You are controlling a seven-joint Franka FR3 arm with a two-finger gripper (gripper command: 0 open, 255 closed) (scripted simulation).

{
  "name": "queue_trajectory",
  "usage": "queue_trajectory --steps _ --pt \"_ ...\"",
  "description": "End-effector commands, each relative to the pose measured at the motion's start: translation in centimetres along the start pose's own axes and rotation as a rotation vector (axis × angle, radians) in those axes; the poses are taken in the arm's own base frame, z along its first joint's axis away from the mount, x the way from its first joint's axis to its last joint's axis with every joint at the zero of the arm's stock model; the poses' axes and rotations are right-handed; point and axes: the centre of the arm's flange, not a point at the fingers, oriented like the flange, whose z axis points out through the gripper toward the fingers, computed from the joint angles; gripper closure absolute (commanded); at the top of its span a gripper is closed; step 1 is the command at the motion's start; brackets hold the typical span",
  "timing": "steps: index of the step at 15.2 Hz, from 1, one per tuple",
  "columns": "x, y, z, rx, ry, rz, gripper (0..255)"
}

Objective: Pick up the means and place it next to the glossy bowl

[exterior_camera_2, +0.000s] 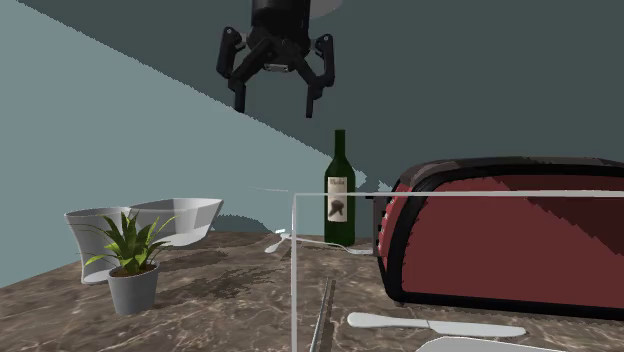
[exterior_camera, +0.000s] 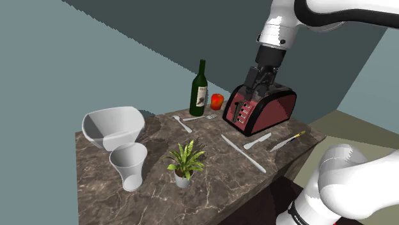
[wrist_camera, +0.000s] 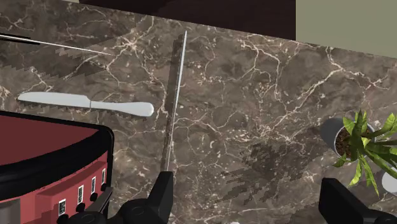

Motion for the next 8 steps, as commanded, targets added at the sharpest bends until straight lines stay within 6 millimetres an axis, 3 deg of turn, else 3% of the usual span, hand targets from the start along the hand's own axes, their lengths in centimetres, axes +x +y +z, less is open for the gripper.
queue_trajectory --steps 1,8 --pt "0.0 0.0 0.0 0.0 0.0 0.0 0" --pt "0.0 2.4 8.8 -0.029 -0.024 0.055 0"
